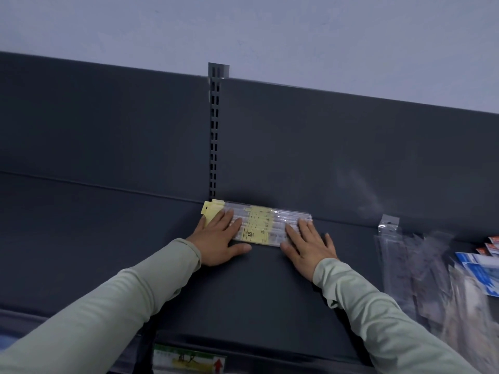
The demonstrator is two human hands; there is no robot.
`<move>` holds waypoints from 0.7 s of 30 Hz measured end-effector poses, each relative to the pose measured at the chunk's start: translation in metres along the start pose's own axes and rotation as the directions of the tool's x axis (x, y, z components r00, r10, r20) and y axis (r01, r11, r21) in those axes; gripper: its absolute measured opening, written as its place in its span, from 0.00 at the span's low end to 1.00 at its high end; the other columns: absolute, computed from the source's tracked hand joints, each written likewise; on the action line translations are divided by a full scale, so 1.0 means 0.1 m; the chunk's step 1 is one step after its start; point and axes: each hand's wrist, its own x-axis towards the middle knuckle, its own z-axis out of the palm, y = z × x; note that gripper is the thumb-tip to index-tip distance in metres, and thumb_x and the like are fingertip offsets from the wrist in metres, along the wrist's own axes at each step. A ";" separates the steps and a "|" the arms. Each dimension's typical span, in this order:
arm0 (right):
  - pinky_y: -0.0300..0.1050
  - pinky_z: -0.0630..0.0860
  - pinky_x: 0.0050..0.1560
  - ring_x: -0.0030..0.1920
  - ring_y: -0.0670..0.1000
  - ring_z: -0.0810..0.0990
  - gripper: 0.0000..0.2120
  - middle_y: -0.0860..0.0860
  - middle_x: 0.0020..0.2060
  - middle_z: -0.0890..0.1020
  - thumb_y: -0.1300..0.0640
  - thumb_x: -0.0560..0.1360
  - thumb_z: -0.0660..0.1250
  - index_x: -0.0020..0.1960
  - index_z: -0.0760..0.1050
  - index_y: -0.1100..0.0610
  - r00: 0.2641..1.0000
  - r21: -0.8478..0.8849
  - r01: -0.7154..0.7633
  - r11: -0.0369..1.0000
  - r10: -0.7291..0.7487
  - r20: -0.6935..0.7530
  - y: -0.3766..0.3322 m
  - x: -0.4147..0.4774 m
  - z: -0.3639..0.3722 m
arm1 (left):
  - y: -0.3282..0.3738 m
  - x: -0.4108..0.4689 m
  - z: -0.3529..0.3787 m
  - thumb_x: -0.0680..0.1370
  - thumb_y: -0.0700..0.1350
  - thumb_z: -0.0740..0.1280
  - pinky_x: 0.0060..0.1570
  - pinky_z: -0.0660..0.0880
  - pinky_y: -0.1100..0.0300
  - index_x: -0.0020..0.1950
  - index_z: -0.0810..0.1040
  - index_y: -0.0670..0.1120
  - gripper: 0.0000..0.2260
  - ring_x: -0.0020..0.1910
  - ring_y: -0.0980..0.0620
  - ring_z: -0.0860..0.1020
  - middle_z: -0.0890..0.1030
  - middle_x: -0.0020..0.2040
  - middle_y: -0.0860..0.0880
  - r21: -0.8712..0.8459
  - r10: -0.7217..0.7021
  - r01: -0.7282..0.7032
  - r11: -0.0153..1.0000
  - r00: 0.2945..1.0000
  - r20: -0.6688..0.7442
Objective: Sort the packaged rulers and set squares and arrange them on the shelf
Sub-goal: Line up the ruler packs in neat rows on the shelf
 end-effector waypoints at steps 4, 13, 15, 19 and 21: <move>0.55 0.35 0.74 0.76 0.47 0.34 0.30 0.47 0.77 0.37 0.36 0.79 0.44 0.77 0.42 0.45 0.999 -0.023 0.003 1.000 -0.002 0.040 -0.02 -0.07 0.01 | 0.00 -0.05 0.01 0.77 0.69 0.48 0.74 0.36 0.43 0.78 0.37 0.52 0.37 0.76 0.53 0.32 0.33 0.77 0.51 0.000 -0.006 0.006 1.000 0.999 0.034; 0.55 0.38 0.75 0.77 0.46 0.39 0.28 0.47 0.78 0.42 0.39 0.80 0.44 0.78 0.46 0.47 0.999 0.071 -0.036 0.997 0.038 -0.016 -0.02 0.01 -0.11 | -0.07 0.10 -0.19 0.81 0.61 0.50 0.74 0.51 0.43 0.72 0.63 0.48 0.25 0.78 0.50 0.50 0.53 0.79 0.47 -0.050 -0.004 -0.004 0.999 0.989 -0.146; 0.55 0.40 0.75 0.77 0.47 0.39 0.29 0.48 0.78 0.42 0.38 0.80 0.45 0.78 0.47 0.48 0.999 0.066 -0.043 0.997 0.044 -0.016 -0.03 0.11 -0.14 | -0.07 0.17 -0.25 0.81 0.62 0.51 0.75 0.47 0.44 0.76 0.57 0.48 0.29 0.78 0.50 0.47 0.48 0.79 0.47 -0.036 -0.039 0.035 0.999 0.992 -0.123; 0.55 0.42 0.75 0.77 0.48 0.40 0.30 0.48 0.78 0.43 0.37 0.79 0.46 0.78 0.48 0.48 0.999 0.069 -0.052 0.996 0.052 0.001 -0.05 0.27 -0.14 | -0.08 0.30 -0.22 0.79 0.67 0.48 0.75 0.43 0.44 0.79 0.45 0.48 0.35 0.78 0.51 0.42 0.42 0.79 0.48 -0.002 -0.048 0.048 0.999 0.998 -0.034; 0.56 0.43 0.75 0.77 0.49 0.42 0.30 0.49 0.78 0.46 0.37 0.79 0.46 0.77 0.51 0.48 0.999 0.045 -0.041 0.998 0.042 -0.011 -0.03 0.31 -0.12 | -0.09 0.30 -0.20 0.78 0.67 0.48 0.75 0.45 0.44 0.79 0.45 0.48 0.36 0.78 0.51 0.43 0.43 0.79 0.48 0.003 -0.044 0.044 0.999 0.999 -0.023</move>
